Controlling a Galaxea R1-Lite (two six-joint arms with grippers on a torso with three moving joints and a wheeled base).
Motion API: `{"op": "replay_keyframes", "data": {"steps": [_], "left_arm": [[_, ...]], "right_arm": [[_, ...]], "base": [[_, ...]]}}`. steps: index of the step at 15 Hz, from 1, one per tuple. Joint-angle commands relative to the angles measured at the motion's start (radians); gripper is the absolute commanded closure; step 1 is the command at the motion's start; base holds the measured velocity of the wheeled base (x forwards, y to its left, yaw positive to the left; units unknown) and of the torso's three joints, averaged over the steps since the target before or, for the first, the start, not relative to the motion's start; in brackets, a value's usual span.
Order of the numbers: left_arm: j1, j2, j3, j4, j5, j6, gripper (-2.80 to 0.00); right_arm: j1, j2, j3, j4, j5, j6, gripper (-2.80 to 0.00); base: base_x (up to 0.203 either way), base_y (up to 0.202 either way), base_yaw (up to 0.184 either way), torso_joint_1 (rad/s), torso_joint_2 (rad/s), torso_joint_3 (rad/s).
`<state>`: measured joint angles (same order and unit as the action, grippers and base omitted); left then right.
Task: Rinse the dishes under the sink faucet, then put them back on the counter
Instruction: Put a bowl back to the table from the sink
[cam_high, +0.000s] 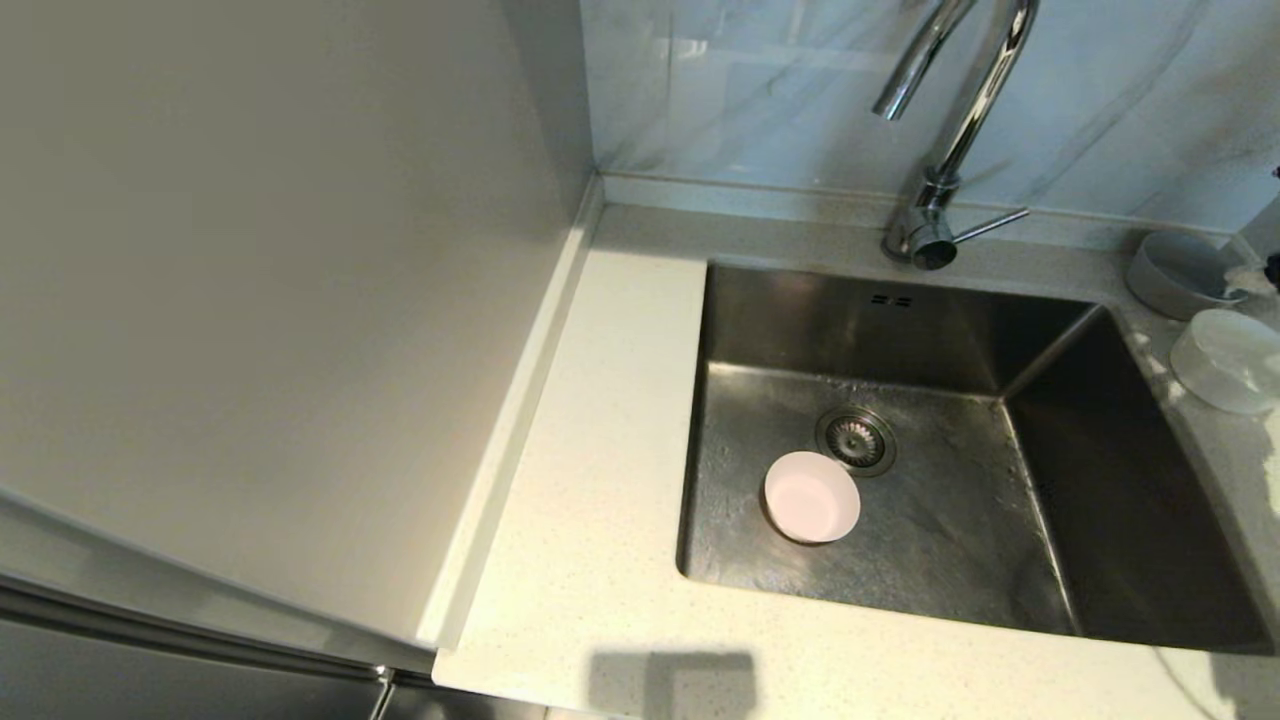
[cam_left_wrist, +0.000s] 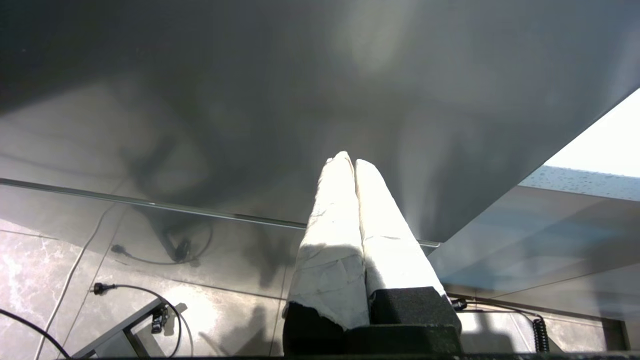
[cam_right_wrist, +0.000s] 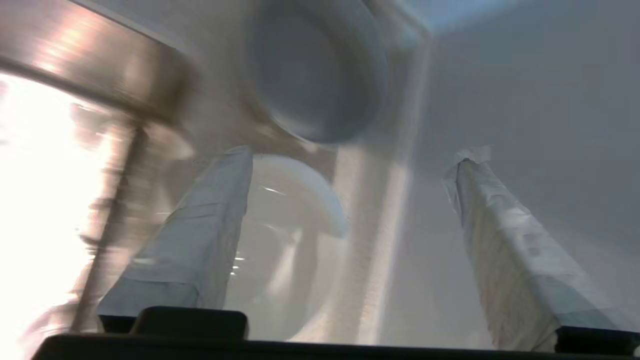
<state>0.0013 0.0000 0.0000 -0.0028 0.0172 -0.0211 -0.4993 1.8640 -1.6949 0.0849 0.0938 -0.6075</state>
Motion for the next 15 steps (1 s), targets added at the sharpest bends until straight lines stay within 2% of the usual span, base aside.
{"op": "replay_keyframes", "data": {"steps": [1, 3, 6, 10, 15], "left_arm": [[0.0, -0.003, 0.0, 0.0, 0.001, 0.0, 0.0], [0.0, -0.003, 0.0, 0.0, 0.001, 0.0, 0.0], [0.0, -0.003, 0.0, 0.0, 0.001, 0.0, 0.0], [0.0, -0.003, 0.0, 0.0, 0.001, 0.001, 0.0], [0.0, -0.003, 0.0, 0.0, 0.001, 0.0, 0.0]], "right_arm": [[0.042, -0.103, 0.067, 0.024, 0.092, 0.009, -2.8], [0.101, -0.144, 0.159, 0.057, 0.132, 0.012, -2.8], [0.24, -0.144, 0.29, 0.081, 0.135, 0.011, -2.8], [0.375, 0.01, 0.323, 0.076, 0.102, 0.008, -2.8], [0.45, 0.213, 0.323, -0.057, 0.064, 0.008, -2.8]], "base": [[0.0, 0.0, 0.0, 0.0, 0.0, 0.0], [0.0, 0.0, 0.0, 0.0, 0.0, 0.0], [0.0, 0.0, 0.0, 0.0, 0.0, 0.0], [0.0, 0.0, 0.0, 0.0, 0.0, 0.0], [0.0, 0.0, 0.0, 0.0, 0.0, 0.0]]}}
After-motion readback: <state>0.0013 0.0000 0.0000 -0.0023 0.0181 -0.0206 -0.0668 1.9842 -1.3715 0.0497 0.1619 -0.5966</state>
